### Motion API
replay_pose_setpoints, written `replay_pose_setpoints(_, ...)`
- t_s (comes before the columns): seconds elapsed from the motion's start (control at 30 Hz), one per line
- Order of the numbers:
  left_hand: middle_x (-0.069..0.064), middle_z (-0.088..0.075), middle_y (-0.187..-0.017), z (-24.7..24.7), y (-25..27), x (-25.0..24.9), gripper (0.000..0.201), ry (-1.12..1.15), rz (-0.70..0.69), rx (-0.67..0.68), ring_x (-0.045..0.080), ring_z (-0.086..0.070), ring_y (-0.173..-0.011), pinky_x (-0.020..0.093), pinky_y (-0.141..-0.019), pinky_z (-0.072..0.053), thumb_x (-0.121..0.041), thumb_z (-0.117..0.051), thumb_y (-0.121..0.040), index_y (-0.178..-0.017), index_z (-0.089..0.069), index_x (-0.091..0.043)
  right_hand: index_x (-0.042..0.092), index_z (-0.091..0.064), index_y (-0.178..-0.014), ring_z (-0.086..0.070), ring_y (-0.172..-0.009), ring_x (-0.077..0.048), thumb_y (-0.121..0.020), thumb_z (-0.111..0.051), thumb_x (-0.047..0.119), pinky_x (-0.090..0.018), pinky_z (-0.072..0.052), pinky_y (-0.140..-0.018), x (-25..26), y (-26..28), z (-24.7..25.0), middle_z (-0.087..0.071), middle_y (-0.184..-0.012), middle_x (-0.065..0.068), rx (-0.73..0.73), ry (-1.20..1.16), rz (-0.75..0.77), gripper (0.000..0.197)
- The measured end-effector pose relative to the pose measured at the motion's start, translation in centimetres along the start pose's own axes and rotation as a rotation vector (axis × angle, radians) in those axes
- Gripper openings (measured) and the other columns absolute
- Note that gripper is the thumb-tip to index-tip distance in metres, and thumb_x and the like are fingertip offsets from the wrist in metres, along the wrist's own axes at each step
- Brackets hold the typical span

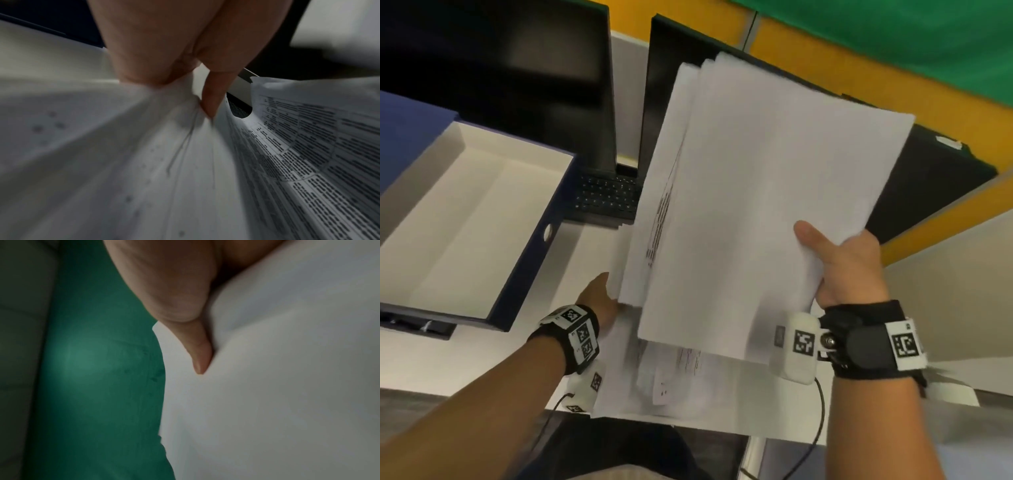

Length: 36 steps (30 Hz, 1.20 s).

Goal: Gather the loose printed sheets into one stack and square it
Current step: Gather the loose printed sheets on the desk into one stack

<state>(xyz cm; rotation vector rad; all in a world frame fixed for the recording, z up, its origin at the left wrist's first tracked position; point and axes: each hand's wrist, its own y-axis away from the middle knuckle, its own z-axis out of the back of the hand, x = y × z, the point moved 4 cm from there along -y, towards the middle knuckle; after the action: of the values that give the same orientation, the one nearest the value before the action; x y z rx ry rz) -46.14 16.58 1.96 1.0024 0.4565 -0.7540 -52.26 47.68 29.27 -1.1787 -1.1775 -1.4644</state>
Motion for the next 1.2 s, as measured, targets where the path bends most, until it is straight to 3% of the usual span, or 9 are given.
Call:
replay_pose_setpoints(0.1, 0.01, -0.065, -0.109, 0.0, 2.1, -2.0, 0.013, 0.103, 0.015, 0.044, 0.03, -0.059, -0.103, 0.039, -0.096, -0.045, -0.016, -0.061, -0.094, -0.106, -0.061, -0.011, 0.013, -0.066, -0.114, -0.072, -0.098, -0.023, -0.082, -0.073, 0.009, -0.037, -0.058, -0.082, 0.2, -0.6, 0.1, -0.074, -0.108, -0.003, -0.048, -0.195, -0.066, 0.033)
replay_pose_setpoints(0.17, 0.026, -0.058, -0.13, 0.5, 2.9, -1.3, 0.031, 0.173, 0.096, 0.018, 0.04, -0.054, -0.119, 0.044, -0.107, -0.04, -0.011, -0.057, -0.097, -0.126, -0.056, 0.0, 0.012, -0.066, -0.115, -0.071, -0.099, -0.025, -0.084, -0.072, 0.01, -0.04, -0.057, -0.085, -0.1, -1.2, 0.3, -0.073, -0.11, -0.006, -0.077, -0.255, -0.073, 0.032)
replay_pose_setpoints(0.27, 0.02, -0.032, -0.156, 1.2, 2.9, -0.2, 0.063, 0.387, 0.185, -0.051, 0.029, -0.044, -0.135, 0.029, -0.11, -0.035, -0.019, -0.043, -0.105, -0.156, -0.008, -0.007, 0.012, -0.066, -0.112, -0.072, -0.094, -0.023, -0.082, -0.073, 0.002, -0.037, -0.057, -0.081, -2.9, -2.0, -0.5, -0.073, -0.108, -0.006, -0.086, -0.214, -0.115, 0.033)
replay_pose_setpoints(0.33, 0.021, -0.047, -0.146, 1.4, 2.6, -0.5, 0.043, 0.479, 0.204, 0.019, 0.022, -0.059, -0.108, 0.025, -0.095, -0.048, -0.03, -0.036, -0.107, -0.141, -0.045, -0.006, 0.01, -0.067, -0.109, -0.072, -0.091, -0.022, -0.079, -0.074, -0.003, -0.038, -0.057, -0.083, -6.2, -2.5, -1.4, -0.073, -0.106, -0.006, -0.054, -0.109, -0.15, 0.034)
replay_pose_setpoints(0.4, 0.015, -0.061, -0.132, 1.8, 2.1, -0.2, 0.059, 0.487, 0.212, 0.028, 0.025, -0.062, -0.102, 0.036, -0.094, -0.05, -0.055, -0.031, -0.102, -0.122, -0.063, -0.01, 0.007, -0.066, -0.114, -0.071, -0.09, -0.023, -0.074, -0.079, -0.001, -0.038, -0.057, -0.084, -10.5, -2.9, -2.3, -0.073, -0.108, -0.008, -0.003, 0.066, -0.21, 0.043)
replay_pose_setpoints(0.57, 0.013, -0.039, -0.155, 0.7, 2.0, -0.4, 0.091, 0.422, 0.318, 0.102, 0.033, -0.038, -0.141, 0.046, -0.117, -0.027, -0.076, -0.036, -0.087, -0.15, -0.038, -0.011, 0.018, -0.045, -0.138, -0.062, -0.109, -0.029, -0.078, -0.077, 0.007, -0.035, -0.049, -0.097, -19.0, -4.0, -4.2, -0.062, -0.128, -0.011, -0.012, 0.467, -0.347, 0.069)
replay_pose_setpoints(0.8, 0.011, -0.019, -0.163, -1.1, 3.6, -3.2, 0.077, 0.128, 0.213, 0.078, 0.032, -0.026, -0.147, 0.036, -0.114, -0.024, -0.051, -0.036, -0.101, -0.158, 0.001, -0.013, 0.012, -0.008, -0.155, -0.033, -0.142, -0.026, -0.095, -0.051, 0.014, -0.029, -0.025, -0.116, -23.3, -2.3, -5.8, -0.027, -0.158, -0.007, 0.282, 0.772, -0.428, 0.074)
replay_pose_setpoints(0.9, 0.014, -0.018, -0.163, -1.1, 2.8, -3.4, 0.078, 0.115, 0.197, 0.053, 0.033, -0.027, -0.146, 0.036, -0.114, -0.025, -0.043, -0.04, -0.102, -0.157, 0.003, -0.01, 0.011, -0.01, -0.155, -0.029, -0.144, -0.028, -0.096, -0.047, 0.014, -0.035, -0.024, -0.119, -24.0, -2.2, -5.4, -0.024, -0.159, -0.009, 0.137, 0.706, -0.43, 0.07)
replay_pose_setpoints(1.2, 0.017, -0.013, -0.163, -1.2, 1.7, -4.4, 0.073, 0.067, 0.144, -0.011, 0.034, -0.02, -0.148, 0.041, -0.117, -0.019, -0.034, -0.042, -0.103, -0.157, -0.001, -0.007, 0.025, -0.003, -0.155, -0.015, -0.149, -0.015, -0.099, -0.044, 0.011, -0.032, -0.012, -0.122, -24.4, -1.2, -7.6, -0.006, -0.162, 0.008, 0.261, 0.535, -0.295, 0.07)
